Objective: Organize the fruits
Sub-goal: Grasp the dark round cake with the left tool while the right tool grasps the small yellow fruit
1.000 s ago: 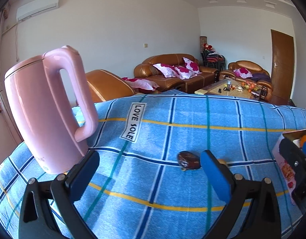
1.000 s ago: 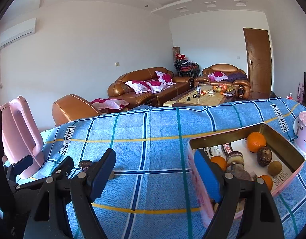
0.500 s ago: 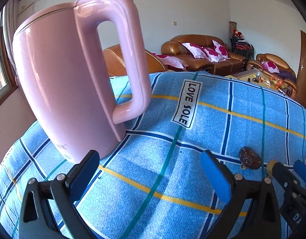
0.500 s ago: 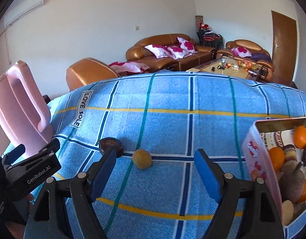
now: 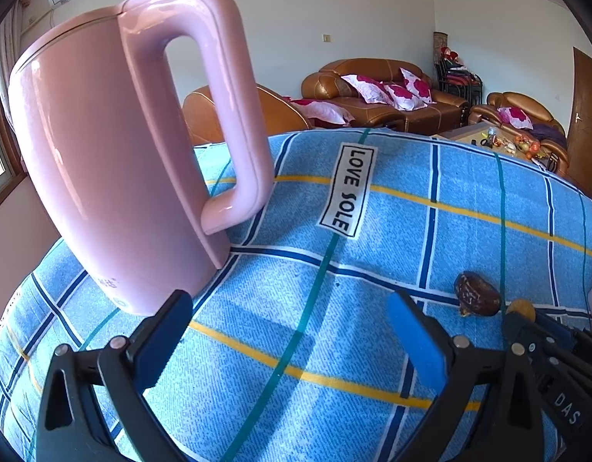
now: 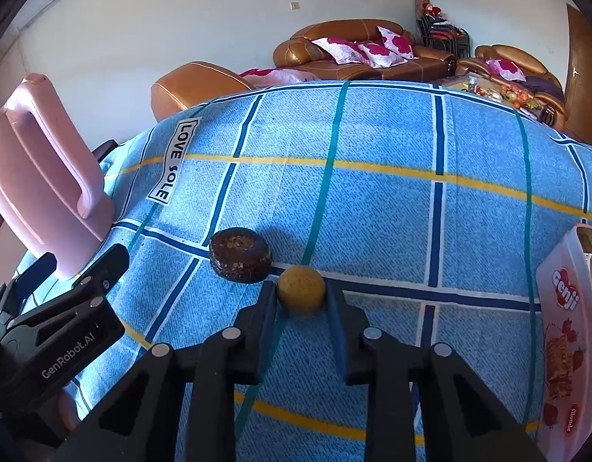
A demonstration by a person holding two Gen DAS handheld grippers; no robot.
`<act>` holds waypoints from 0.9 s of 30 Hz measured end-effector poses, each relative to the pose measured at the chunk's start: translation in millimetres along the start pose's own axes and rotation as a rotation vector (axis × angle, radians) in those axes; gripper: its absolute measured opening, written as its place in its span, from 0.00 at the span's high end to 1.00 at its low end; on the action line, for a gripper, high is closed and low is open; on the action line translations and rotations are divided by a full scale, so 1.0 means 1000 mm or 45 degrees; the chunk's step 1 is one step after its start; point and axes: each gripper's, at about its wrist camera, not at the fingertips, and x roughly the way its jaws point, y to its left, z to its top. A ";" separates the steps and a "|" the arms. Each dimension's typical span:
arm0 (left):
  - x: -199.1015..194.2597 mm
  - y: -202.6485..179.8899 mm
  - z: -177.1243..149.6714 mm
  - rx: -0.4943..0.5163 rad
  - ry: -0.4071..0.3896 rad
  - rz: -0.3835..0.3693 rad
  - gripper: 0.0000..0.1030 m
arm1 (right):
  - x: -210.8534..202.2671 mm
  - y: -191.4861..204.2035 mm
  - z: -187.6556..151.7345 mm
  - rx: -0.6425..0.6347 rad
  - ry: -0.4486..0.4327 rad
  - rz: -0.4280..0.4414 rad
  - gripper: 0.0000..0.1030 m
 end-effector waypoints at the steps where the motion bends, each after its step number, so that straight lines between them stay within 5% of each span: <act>1: 0.000 0.000 0.000 0.001 0.001 -0.001 0.00 | -0.003 -0.003 -0.001 0.021 -0.018 0.031 0.73; 7: -0.006 -0.004 0.000 0.017 -0.040 -0.077 0.00 | -0.036 -0.011 -0.009 0.085 -0.243 0.077 0.73; 15: -0.012 -0.042 0.004 0.120 -0.032 -0.311 0.00 | -0.081 0.003 -0.011 -0.111 -0.611 -0.292 0.73; 20: 0.002 -0.074 0.017 0.130 0.082 -0.430 0.08 | -0.083 0.000 -0.009 -0.101 -0.621 -0.288 0.73; 25: 0.026 -0.096 0.022 0.174 0.173 -0.392 0.30 | -0.082 -0.010 -0.008 -0.058 -0.594 -0.265 0.73; 27: 0.035 -0.099 0.019 0.162 0.242 -0.394 0.32 | -0.080 -0.011 -0.007 -0.054 -0.582 -0.258 0.73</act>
